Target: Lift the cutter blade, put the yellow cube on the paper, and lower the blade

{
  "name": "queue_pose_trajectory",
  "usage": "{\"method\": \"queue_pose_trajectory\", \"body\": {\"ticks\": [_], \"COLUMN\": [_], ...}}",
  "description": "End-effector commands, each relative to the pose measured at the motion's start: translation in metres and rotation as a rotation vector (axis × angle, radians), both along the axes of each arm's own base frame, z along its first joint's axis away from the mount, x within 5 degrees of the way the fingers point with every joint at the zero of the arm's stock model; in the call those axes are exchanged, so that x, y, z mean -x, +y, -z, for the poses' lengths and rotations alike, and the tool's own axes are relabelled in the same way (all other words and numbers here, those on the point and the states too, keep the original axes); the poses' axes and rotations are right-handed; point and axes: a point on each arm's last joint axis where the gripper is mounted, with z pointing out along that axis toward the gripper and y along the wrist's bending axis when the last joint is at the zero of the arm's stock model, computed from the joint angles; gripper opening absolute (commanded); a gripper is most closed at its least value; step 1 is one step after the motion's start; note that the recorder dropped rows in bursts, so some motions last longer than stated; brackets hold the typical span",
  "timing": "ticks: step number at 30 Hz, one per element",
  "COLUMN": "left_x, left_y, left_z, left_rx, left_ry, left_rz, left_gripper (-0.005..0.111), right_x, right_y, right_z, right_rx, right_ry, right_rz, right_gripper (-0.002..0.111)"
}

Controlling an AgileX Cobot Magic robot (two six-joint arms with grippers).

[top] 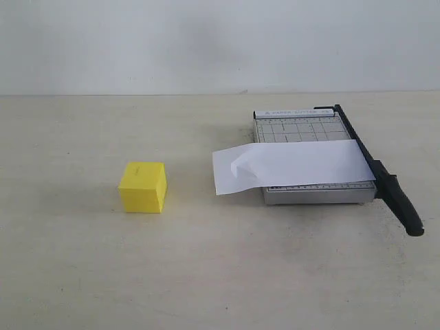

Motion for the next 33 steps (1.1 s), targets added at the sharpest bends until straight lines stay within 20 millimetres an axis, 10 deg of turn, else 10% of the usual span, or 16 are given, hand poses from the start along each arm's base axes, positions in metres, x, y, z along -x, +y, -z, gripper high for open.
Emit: {"method": "queue_pose_trajectory", "body": {"ticks": [1, 7, 12, 15, 26, 33], "left_x": [0.000, 0.000, 0.000, 0.000, 0.000, 0.000], "left_y": [0.000, 0.000, 0.000, 0.000, 0.000, 0.000], "left_z": [-0.002, -0.002, -0.002, -0.002, -0.002, -0.002], "left_rx": [0.009, 0.009, 0.009, 0.009, 0.009, 0.009], "left_ry": [-0.020, -0.020, -0.020, -0.020, -0.020, -0.020], "left_rz": [-0.002, -0.002, -0.002, -0.002, -0.002, -0.002], "left_gripper": [0.004, 0.004, 0.004, 0.004, 0.004, 0.004], "right_x": [0.000, -0.001, 0.000, 0.002, 0.004, 0.006], "right_y": [0.000, -0.002, -0.006, -0.012, -0.017, -0.002], "right_z": [-0.001, -0.008, -0.031, -0.039, -0.046, -0.057], "right_rx": [0.008, 0.190, -0.834, -1.015, -1.037, -0.736], "right_ry": [-0.013, -0.106, -0.272, -0.362, -0.463, -0.284], "right_rz": [0.002, 0.002, 0.058, 0.083, 0.091, 0.009], "right_gripper": [0.000, 0.000, 0.000, 0.000, 0.000, 0.000]}}
